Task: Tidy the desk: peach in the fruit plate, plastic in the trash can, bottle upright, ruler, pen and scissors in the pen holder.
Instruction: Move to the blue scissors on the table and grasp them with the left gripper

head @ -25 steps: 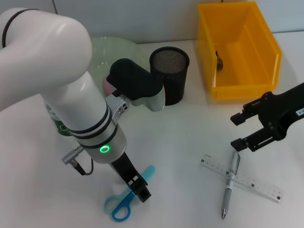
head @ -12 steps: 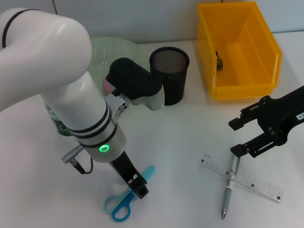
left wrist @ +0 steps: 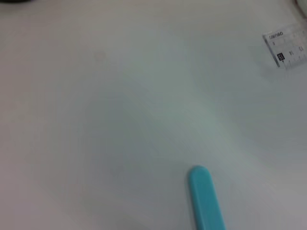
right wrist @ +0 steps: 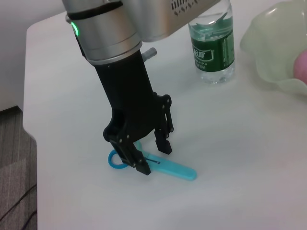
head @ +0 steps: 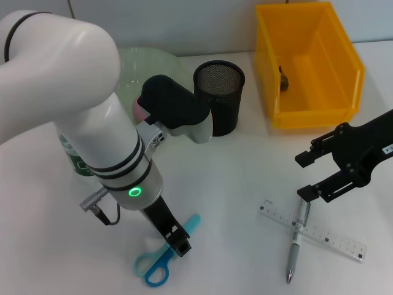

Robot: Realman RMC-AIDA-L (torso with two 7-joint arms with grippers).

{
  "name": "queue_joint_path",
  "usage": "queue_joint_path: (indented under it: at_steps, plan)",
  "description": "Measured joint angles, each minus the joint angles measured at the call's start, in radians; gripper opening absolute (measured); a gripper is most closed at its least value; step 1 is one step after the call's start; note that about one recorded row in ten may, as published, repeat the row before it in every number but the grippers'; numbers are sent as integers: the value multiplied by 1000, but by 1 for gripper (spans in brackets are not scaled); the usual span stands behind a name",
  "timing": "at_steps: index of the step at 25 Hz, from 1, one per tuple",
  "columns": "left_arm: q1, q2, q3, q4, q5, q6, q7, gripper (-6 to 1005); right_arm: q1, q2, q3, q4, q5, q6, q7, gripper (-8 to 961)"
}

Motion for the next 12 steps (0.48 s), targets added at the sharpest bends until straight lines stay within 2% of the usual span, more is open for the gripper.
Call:
queue_joint_path:
  at_steps: [12]
  plan:
    - [-6, 0, 20, -16, -5, -15, -1, 456, 2, 0, 0, 0, -2, 0, 0, 749]
